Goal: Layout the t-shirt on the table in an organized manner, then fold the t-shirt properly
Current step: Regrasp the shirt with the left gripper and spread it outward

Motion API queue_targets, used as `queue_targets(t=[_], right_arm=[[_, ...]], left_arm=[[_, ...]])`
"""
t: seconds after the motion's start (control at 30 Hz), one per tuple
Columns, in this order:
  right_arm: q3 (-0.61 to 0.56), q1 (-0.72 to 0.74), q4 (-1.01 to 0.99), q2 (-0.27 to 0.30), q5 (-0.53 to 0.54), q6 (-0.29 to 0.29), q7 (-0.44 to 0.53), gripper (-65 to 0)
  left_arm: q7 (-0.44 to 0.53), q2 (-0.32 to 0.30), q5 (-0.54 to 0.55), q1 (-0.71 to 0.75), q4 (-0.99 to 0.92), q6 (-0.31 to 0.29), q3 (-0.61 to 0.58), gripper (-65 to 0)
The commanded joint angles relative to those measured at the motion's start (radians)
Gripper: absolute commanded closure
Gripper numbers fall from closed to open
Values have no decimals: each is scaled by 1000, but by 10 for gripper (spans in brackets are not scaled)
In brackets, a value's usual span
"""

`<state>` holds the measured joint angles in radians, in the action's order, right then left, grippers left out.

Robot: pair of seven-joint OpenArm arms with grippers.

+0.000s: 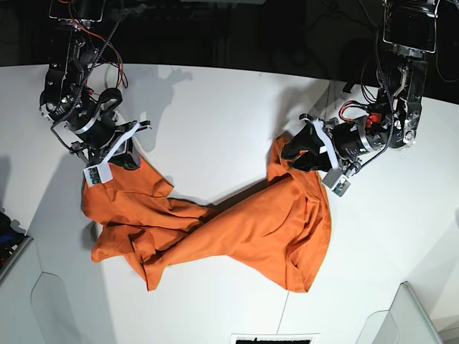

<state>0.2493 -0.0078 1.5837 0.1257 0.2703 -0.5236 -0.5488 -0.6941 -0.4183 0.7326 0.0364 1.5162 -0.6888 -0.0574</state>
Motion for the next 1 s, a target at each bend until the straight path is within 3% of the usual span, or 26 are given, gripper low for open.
queue_targets(t=[0.0,0.17,0.43,0.5,0.53,0.6,0.87,0.9,0.97], right_arm=[[17,18,19,13,40,6,38,0],[85,39,19,12,80,4,40,0],[117,42,-7,12,25,5,41,0],[117,41,-44,13,24,5,57,-100],[117,41,-69,13,14,5,77,-119],[117,45,-124,13,-19,5,117,-119],[117,47,-190,27,-24,6,134,-133],[117,46,-190,27,-28,7,133,-132],[117,46,-190,27,-45,7,129,-81]], left_arm=[[25,-11,18,-14,10,-9,7,-297],[28,-11,16,-14,10,-9,7,-297],[46,-11,-17,-14,9,2,7,-302],[48,-11,-23,-14,8,15,7,-302],[48,-10,-41,-14,8,42,7,-302],[52,-9,-102,-14,7,97,7,-302],[55,-8,-147,-12,6,102,7,-297],[55,-9,-147,-10,6,103,7,-276],[55,-8,-147,-2,6,102,7,-157]])
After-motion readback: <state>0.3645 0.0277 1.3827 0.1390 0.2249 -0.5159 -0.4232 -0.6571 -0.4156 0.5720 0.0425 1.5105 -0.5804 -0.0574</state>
